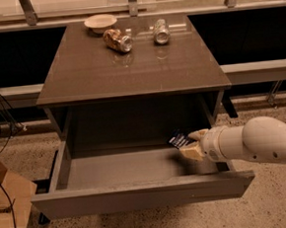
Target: Place rxbar blueberry into top drawer
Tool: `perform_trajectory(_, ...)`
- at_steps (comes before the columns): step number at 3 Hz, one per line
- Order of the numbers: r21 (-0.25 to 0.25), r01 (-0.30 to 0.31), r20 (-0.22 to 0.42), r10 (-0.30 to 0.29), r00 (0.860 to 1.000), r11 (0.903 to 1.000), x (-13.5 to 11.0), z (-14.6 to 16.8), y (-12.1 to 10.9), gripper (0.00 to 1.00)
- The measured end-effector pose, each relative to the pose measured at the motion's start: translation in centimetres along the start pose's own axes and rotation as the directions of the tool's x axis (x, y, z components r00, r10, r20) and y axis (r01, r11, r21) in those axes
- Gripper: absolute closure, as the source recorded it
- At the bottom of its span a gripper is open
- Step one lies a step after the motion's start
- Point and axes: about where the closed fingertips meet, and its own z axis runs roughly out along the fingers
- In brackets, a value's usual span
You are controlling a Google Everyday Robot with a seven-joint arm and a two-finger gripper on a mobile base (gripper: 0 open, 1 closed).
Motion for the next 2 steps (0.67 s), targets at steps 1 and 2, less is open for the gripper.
perform_trajectory(1,-0.002,0.002,0.000,-0.002,1.000,1.0000,-0.07,0.08,0.10,0.04)
perform_trajectory(2,-0.003,0.002,0.000,-0.002,1.000,1.0000,-0.10,0.11,0.15,0.00)
